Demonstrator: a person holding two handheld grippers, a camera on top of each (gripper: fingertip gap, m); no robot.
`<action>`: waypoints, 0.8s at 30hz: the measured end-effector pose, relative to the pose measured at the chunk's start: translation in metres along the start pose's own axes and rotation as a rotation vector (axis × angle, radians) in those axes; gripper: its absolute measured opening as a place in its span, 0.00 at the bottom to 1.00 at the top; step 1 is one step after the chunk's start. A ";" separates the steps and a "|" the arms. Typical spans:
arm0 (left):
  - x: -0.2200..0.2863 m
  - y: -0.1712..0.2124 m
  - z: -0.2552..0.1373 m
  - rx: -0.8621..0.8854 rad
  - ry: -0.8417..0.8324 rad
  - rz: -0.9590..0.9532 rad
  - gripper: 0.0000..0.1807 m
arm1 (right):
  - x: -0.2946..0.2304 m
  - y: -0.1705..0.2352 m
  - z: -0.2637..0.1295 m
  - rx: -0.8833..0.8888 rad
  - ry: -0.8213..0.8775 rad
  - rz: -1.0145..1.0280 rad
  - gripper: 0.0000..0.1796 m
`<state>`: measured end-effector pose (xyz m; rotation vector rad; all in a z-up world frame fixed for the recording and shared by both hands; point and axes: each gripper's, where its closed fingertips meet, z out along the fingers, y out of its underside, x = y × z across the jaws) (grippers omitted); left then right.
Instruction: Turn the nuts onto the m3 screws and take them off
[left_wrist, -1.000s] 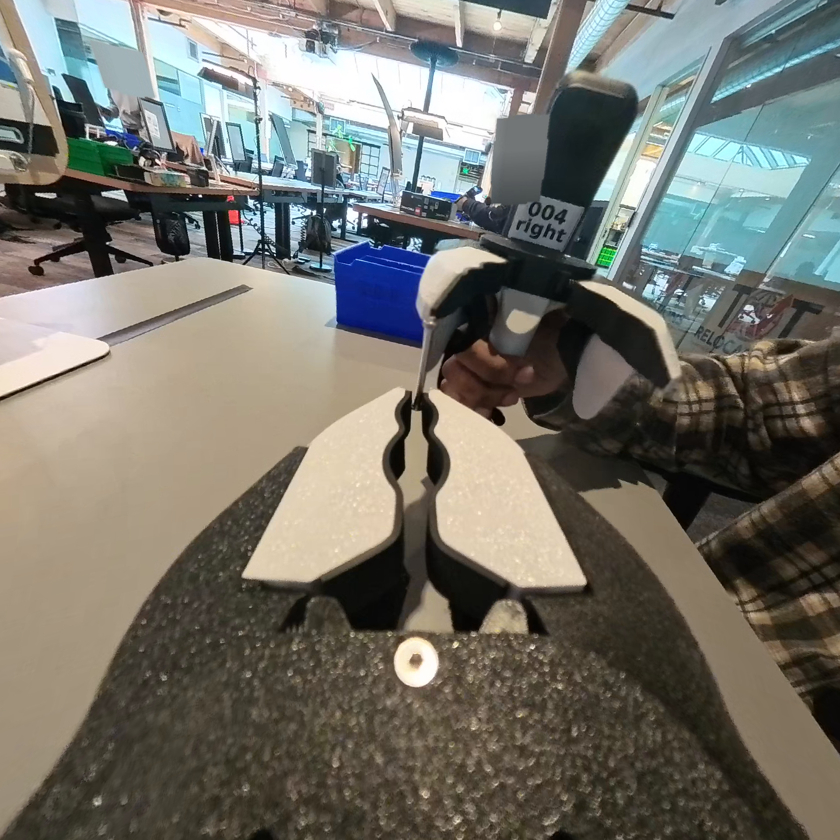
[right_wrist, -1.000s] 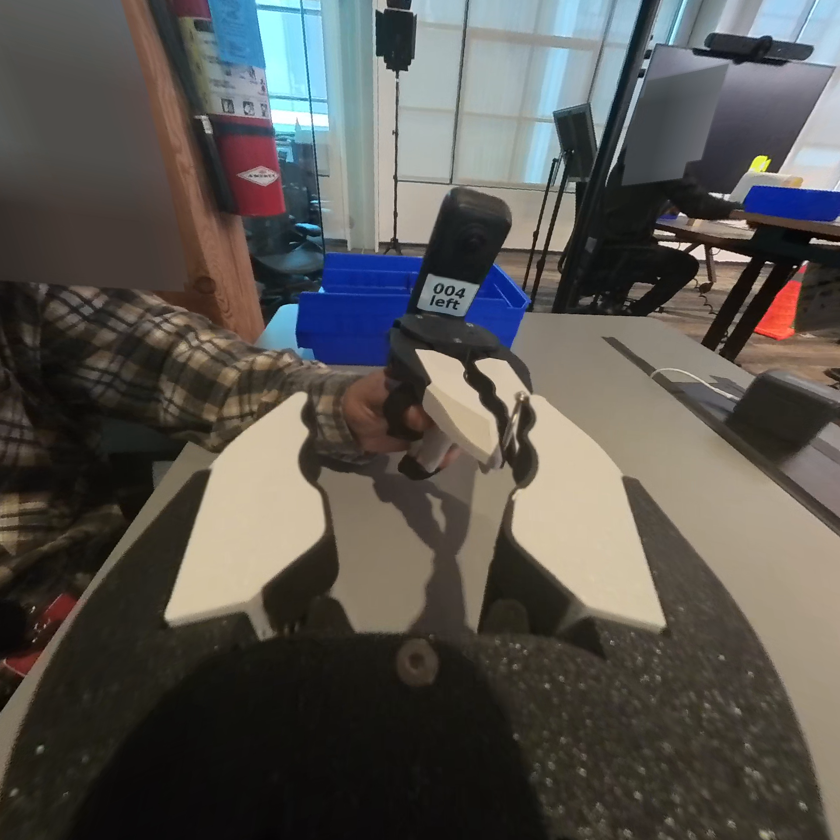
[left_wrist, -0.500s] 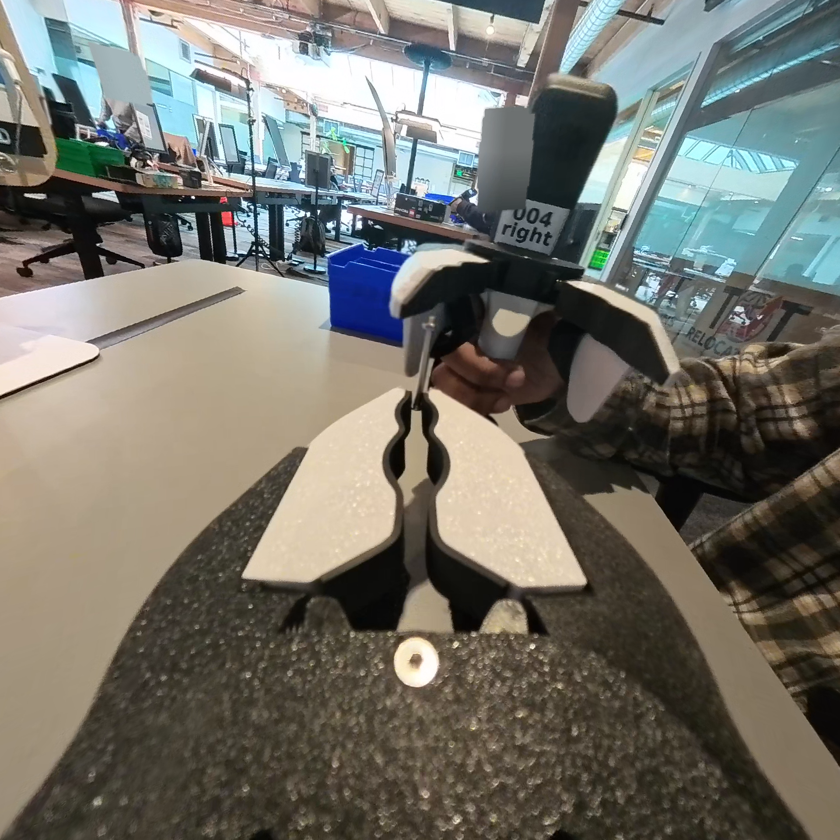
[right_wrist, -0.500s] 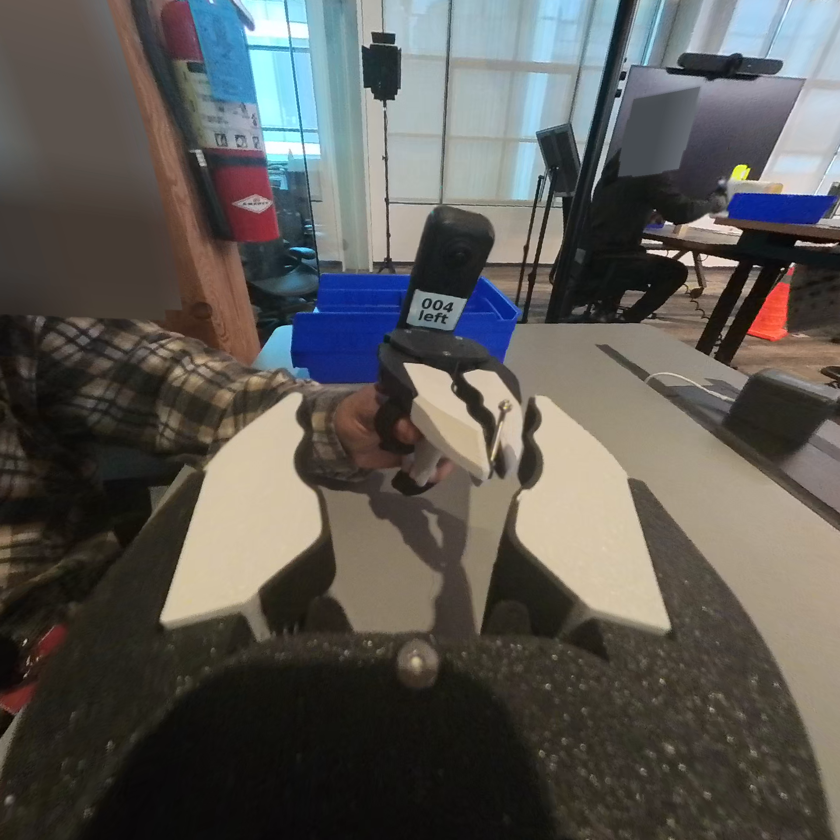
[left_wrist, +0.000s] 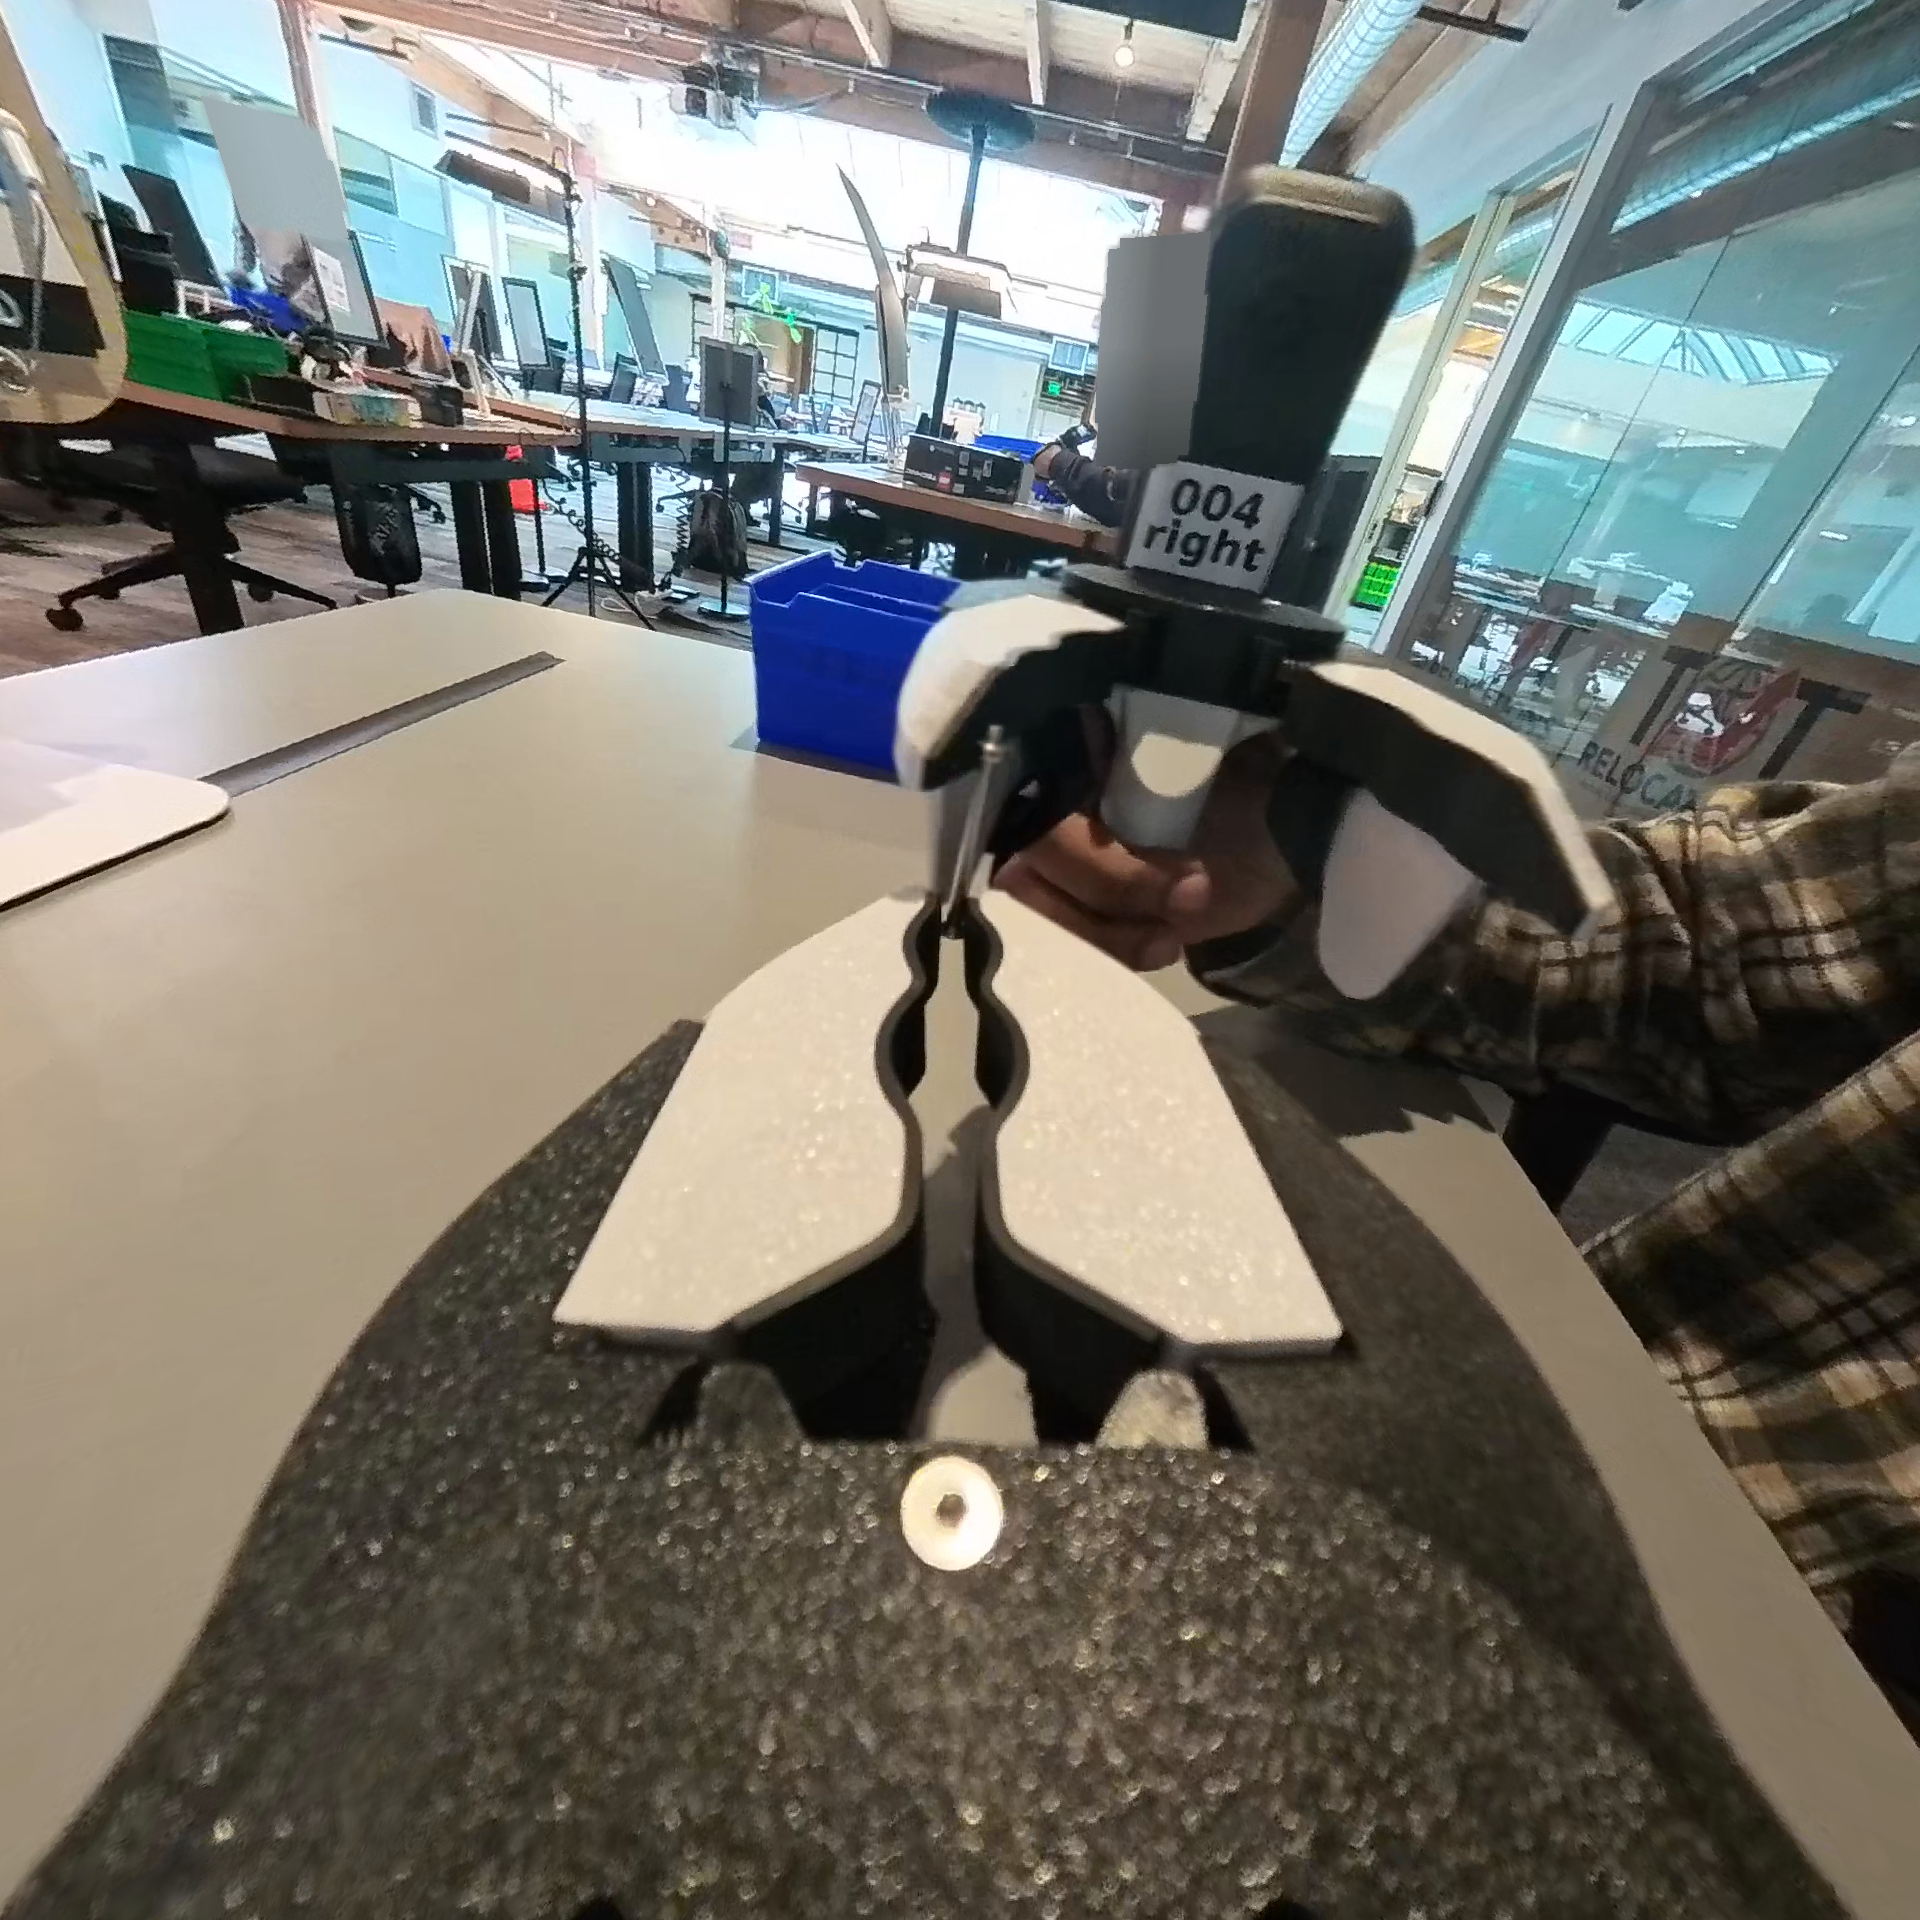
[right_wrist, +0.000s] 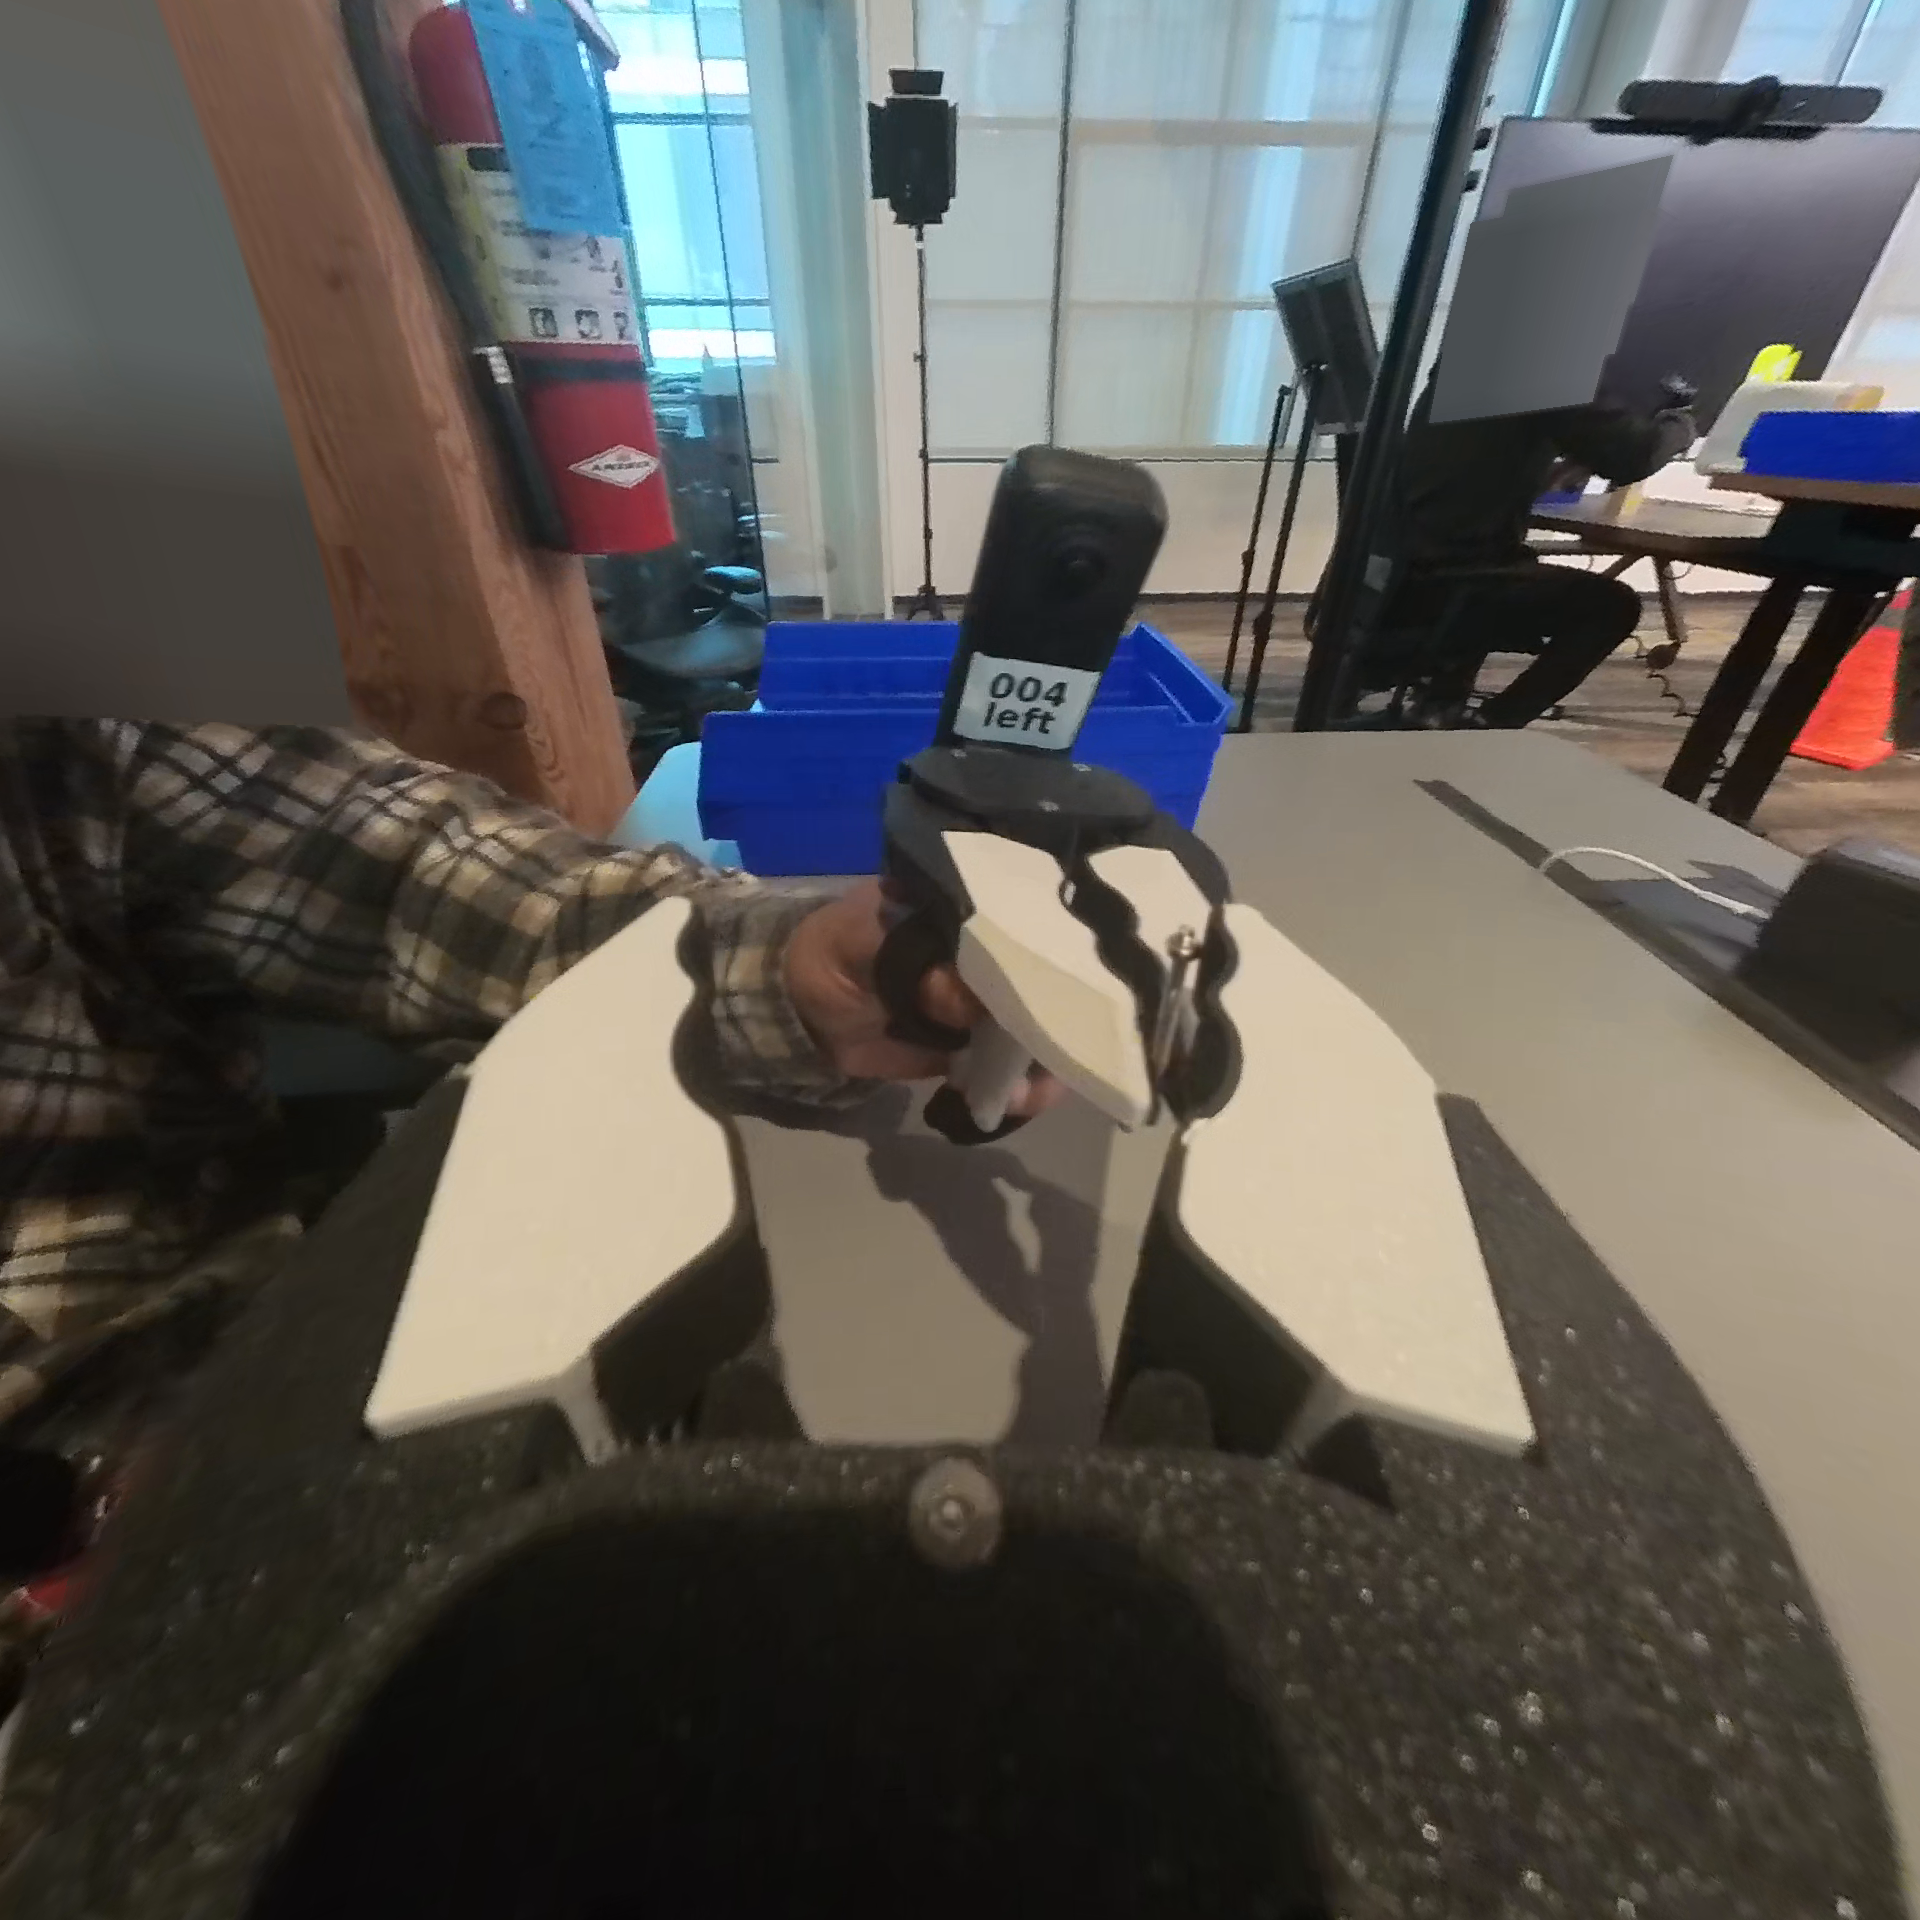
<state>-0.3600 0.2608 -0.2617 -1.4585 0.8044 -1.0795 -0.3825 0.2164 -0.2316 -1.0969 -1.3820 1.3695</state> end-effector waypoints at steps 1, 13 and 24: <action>-0.001 0.000 -0.001 0.000 -0.004 -0.002 0.02 | -0.002 0.001 0.000 -0.005 0.004 -0.004 0.51; -0.003 -0.001 -0.003 0.002 -0.010 -0.008 0.02 | -0.003 0.000 -0.002 0.008 0.015 -0.001 0.52; -0.004 -0.001 -0.003 0.008 -0.008 -0.016 0.02 | -0.002 0.002 0.000 0.005 0.010 0.005 0.52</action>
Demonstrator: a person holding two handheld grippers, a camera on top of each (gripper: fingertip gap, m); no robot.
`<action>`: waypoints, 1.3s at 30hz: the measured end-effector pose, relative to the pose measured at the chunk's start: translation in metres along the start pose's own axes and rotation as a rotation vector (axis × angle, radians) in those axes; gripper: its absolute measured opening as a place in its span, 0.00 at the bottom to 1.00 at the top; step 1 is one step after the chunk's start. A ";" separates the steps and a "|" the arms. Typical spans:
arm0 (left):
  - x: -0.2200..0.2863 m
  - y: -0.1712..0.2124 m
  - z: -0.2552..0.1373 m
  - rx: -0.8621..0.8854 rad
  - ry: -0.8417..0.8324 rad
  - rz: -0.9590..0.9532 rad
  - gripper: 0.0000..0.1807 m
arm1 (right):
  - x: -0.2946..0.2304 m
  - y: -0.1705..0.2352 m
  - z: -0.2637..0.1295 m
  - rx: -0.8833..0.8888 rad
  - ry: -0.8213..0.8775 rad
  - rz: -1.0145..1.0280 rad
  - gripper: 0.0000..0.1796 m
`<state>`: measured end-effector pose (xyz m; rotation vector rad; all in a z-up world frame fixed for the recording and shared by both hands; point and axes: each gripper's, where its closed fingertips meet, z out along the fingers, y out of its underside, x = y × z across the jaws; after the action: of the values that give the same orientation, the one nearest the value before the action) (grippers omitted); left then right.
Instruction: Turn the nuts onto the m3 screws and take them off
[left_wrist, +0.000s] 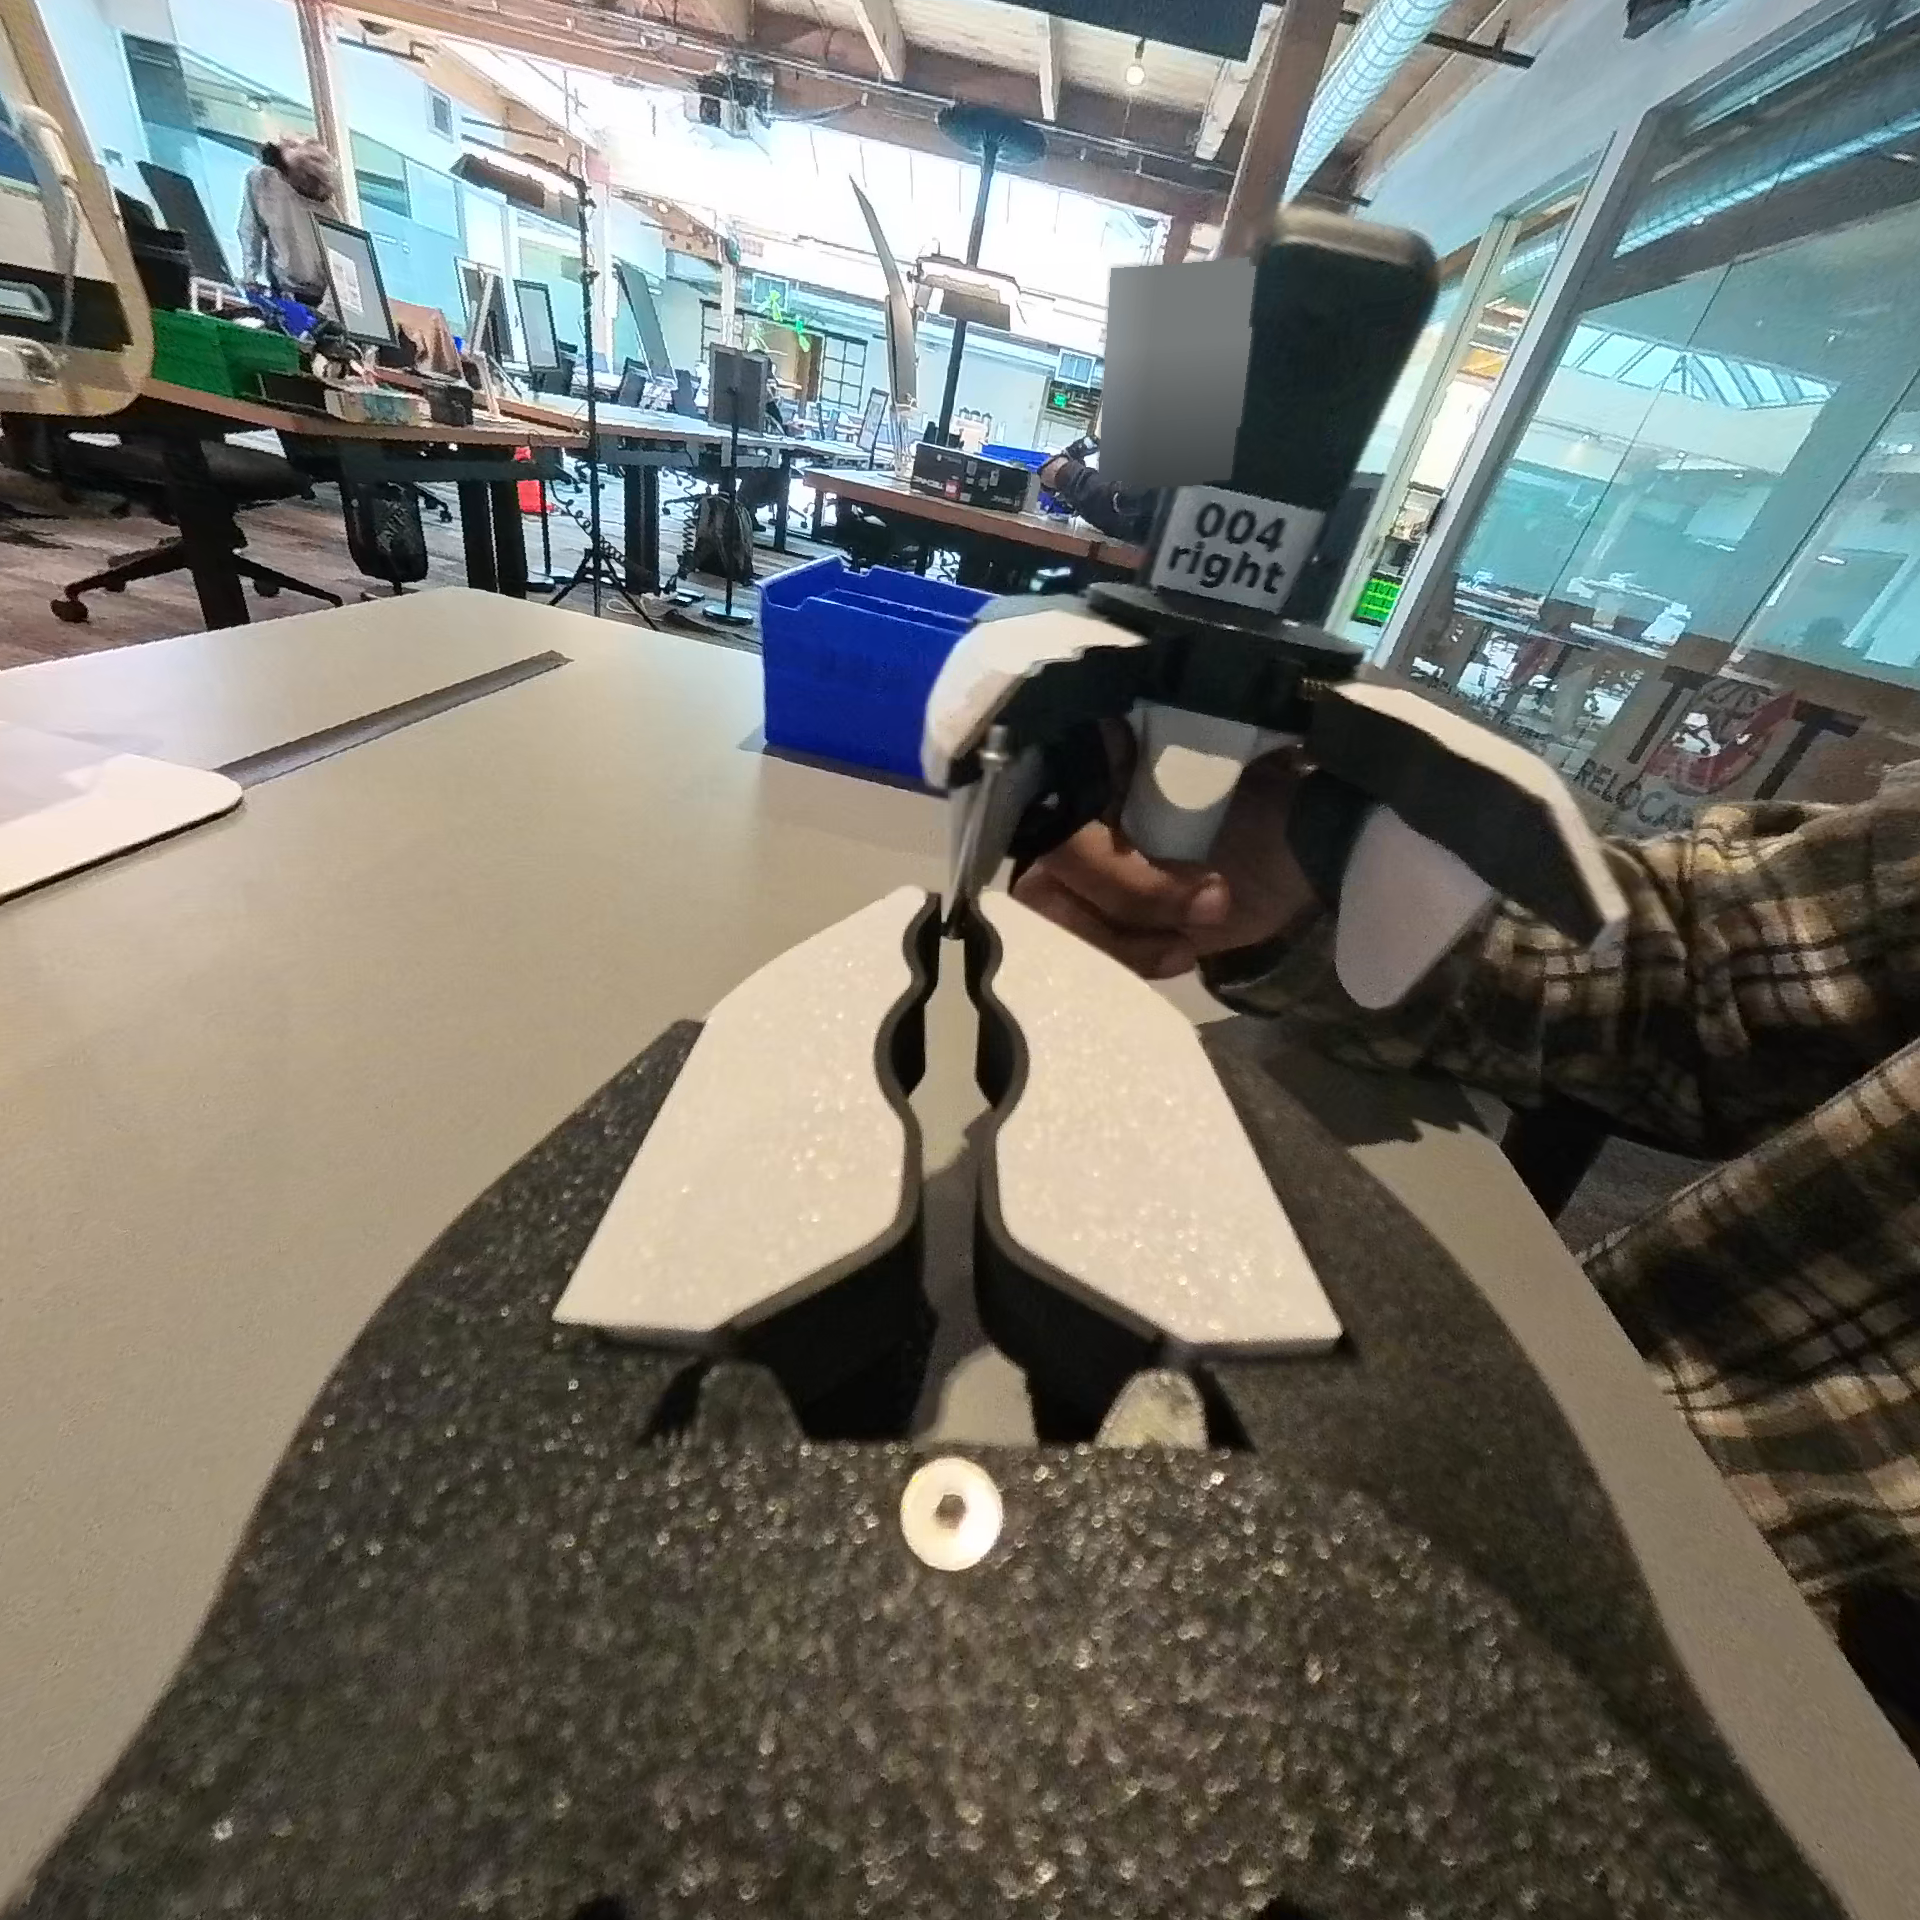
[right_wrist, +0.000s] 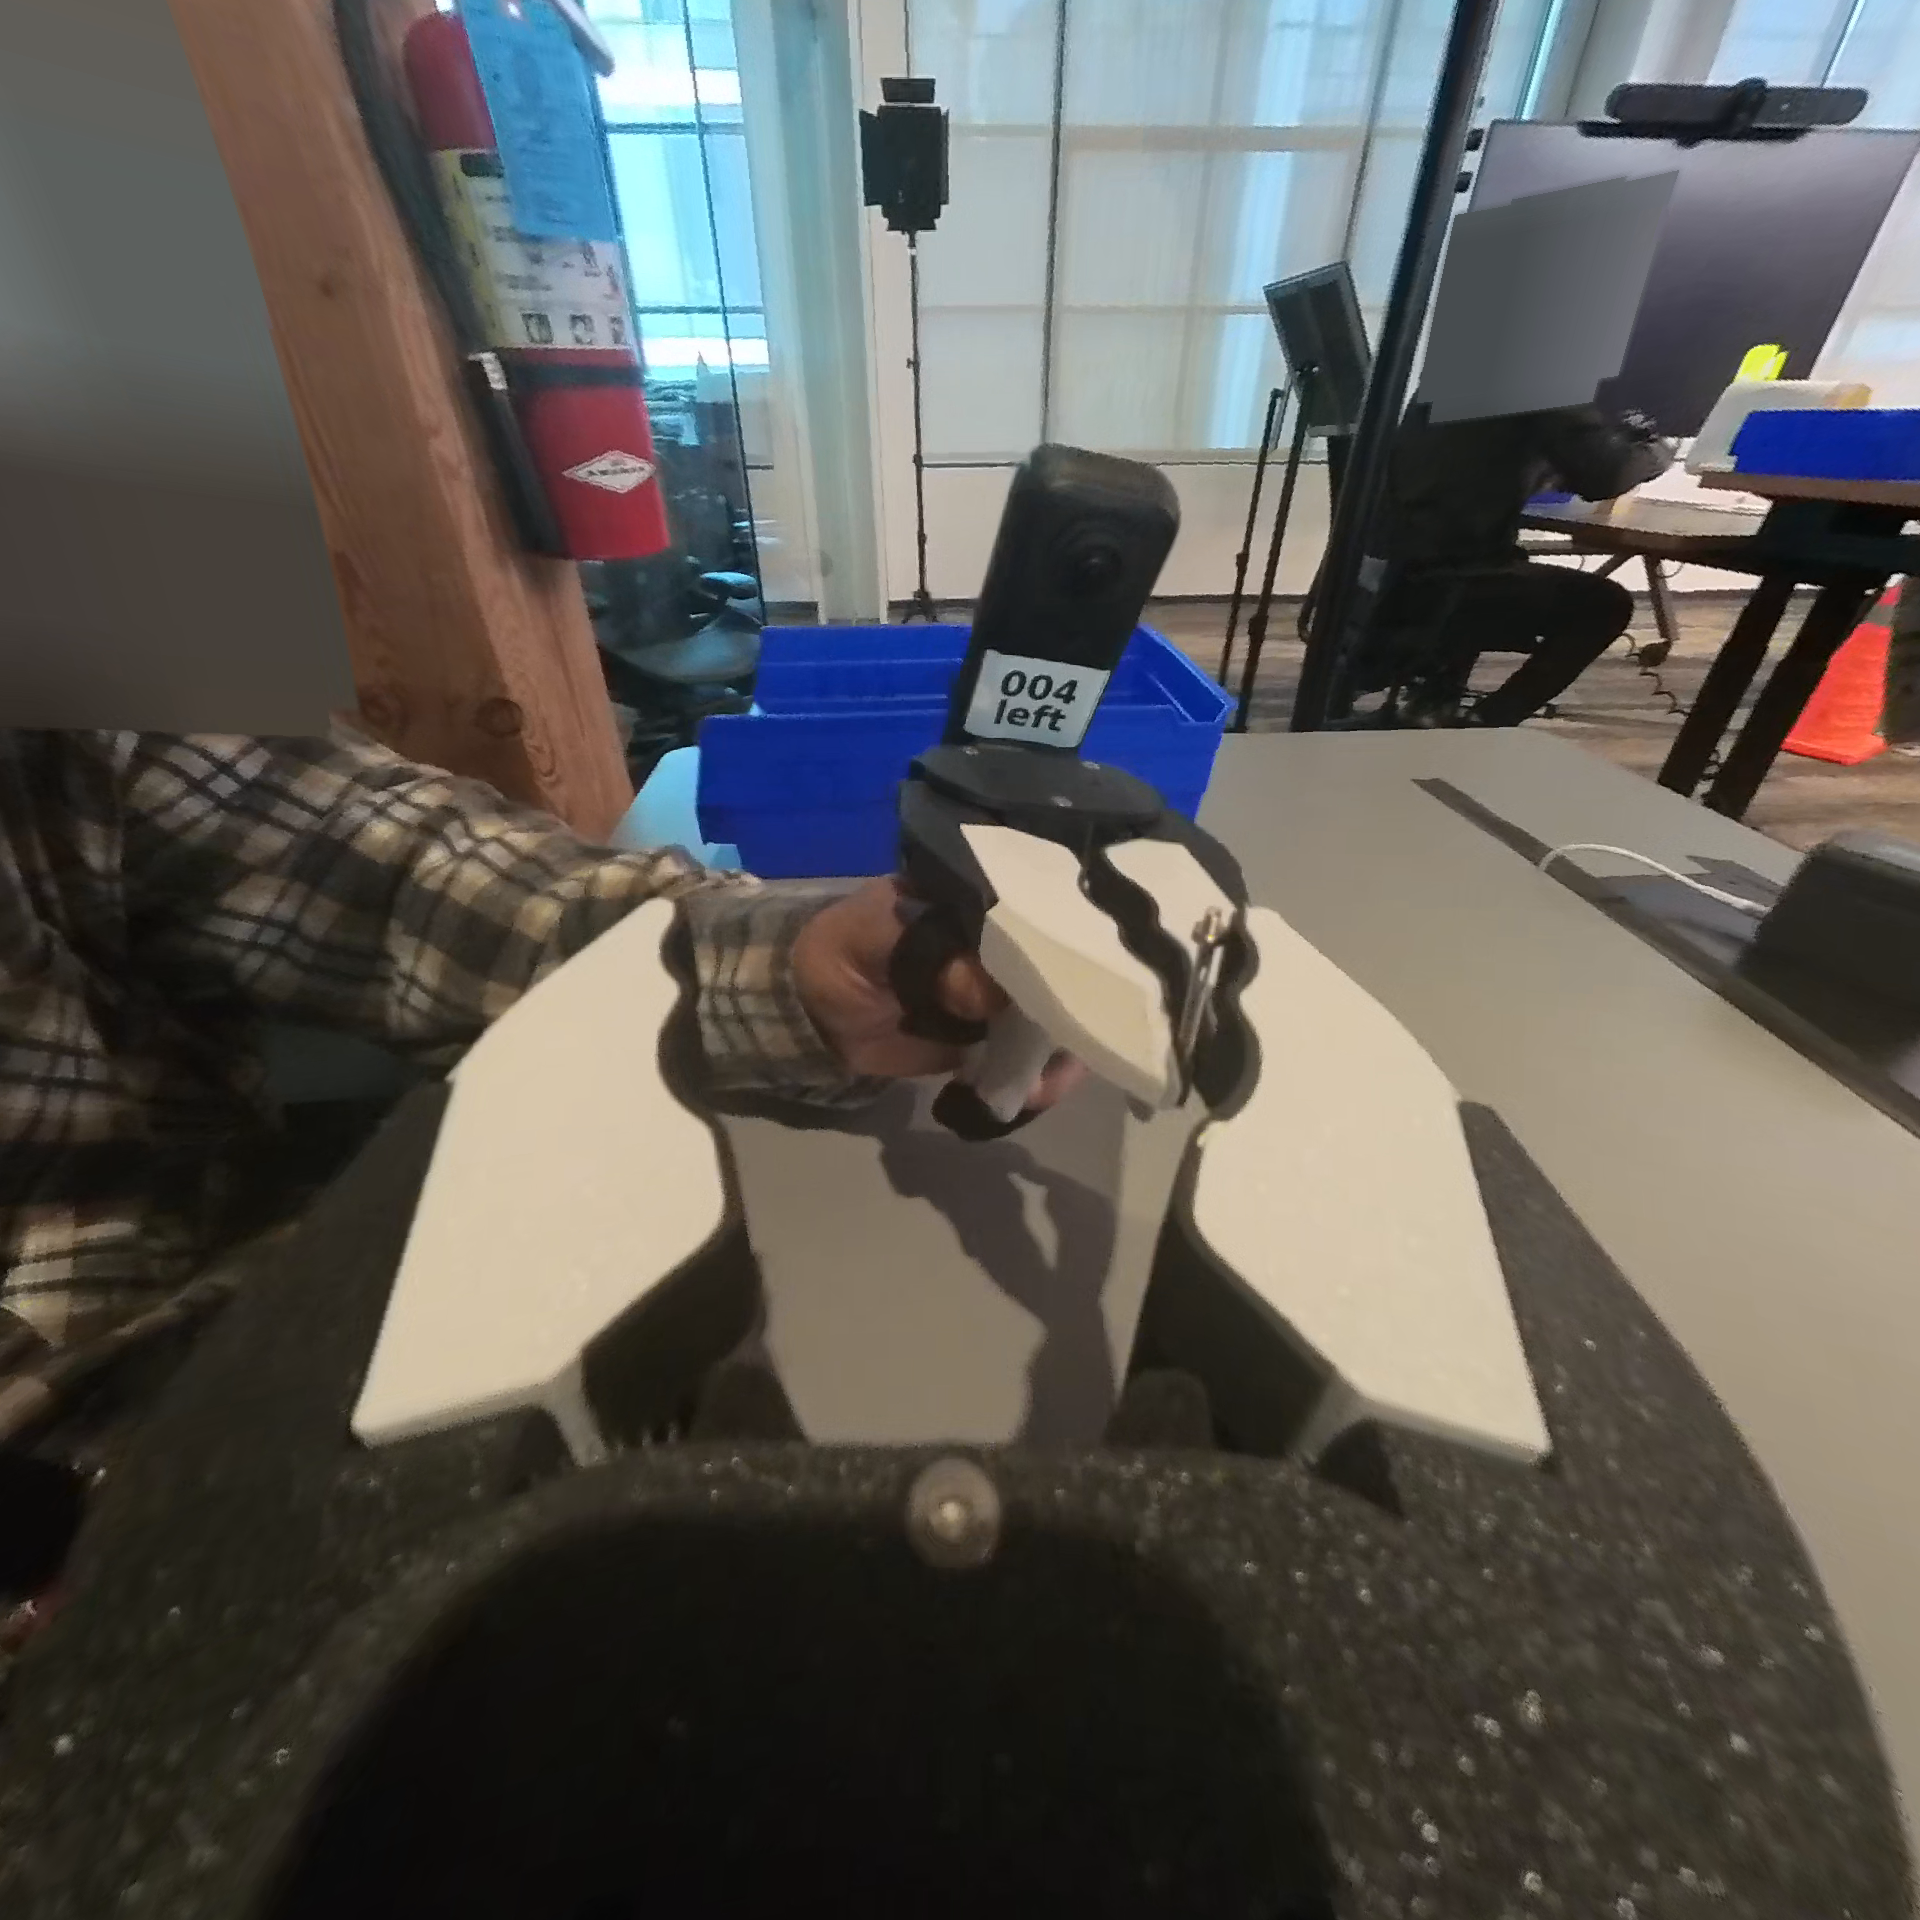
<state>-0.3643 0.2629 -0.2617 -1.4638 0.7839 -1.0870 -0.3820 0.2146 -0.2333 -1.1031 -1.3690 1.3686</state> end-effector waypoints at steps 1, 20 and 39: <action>0.000 0.000 0.000 0.001 0.000 -0.002 0.02 | -0.001 0.001 -0.004 -0.003 0.011 -0.010 0.52; 0.002 0.001 0.002 -0.005 0.006 0.010 0.02 | 0.004 -0.004 0.000 0.020 -0.027 0.029 0.51; -0.001 -0.003 -0.002 0.012 -0.003 0.004 0.02 | 0.003 -0.002 -0.011 0.012 -0.008 -0.001 0.50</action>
<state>-0.3665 0.2634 -0.2592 -1.4527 0.7769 -1.0845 -0.3718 0.2200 -0.2313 -1.0901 -1.3653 1.3806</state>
